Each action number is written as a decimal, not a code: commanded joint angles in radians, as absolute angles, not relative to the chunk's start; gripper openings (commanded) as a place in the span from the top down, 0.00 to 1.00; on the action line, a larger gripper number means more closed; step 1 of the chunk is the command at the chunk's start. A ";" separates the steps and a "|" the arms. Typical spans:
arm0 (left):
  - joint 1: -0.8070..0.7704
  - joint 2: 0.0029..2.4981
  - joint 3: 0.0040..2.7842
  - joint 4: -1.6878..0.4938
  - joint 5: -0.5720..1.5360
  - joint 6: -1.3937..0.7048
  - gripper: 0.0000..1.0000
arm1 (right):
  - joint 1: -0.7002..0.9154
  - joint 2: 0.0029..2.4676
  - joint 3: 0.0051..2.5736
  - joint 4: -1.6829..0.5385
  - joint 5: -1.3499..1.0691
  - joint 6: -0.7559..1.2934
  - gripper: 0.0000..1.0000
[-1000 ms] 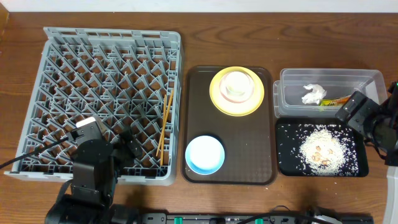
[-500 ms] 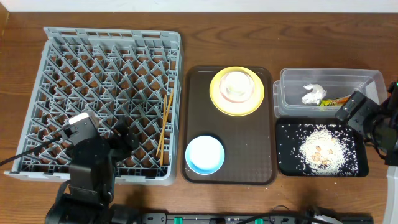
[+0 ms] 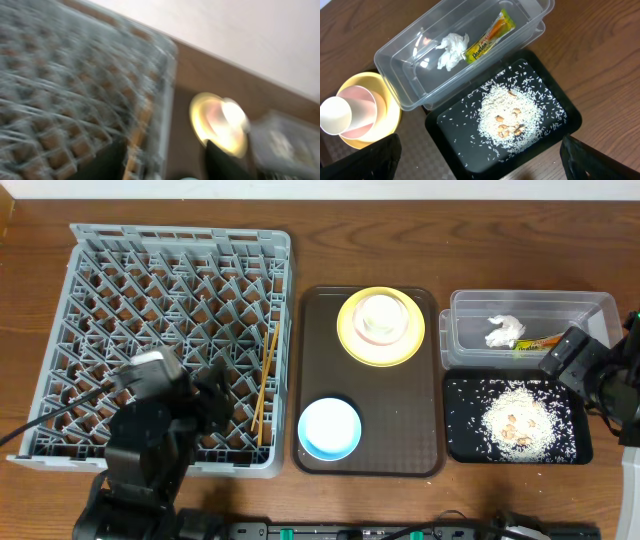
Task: Sort waste into correct bins and load items into the dishwasher
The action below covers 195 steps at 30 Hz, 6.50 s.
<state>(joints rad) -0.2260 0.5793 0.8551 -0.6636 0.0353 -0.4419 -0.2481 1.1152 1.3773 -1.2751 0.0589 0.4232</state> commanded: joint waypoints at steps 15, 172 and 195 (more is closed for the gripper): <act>-0.445 0.895 1.040 -1.028 0.424 -0.514 0.69 | -0.248 1.113 1.381 -1.276 0.059 0.410 0.01; -0.370 1.224 1.197 -0.844 0.709 -0.207 0.06 | -0.248 1.113 1.381 -1.276 0.059 0.410 0.01; -0.986 1.721 1.197 -0.633 0.002 -0.327 0.50 | -0.248 1.113 1.381 -1.276 0.059 0.410 0.01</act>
<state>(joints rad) -0.9718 1.6779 1.1969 -0.6369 0.1596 -0.3183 -0.2481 1.1152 1.3773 -1.2751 0.0589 0.4232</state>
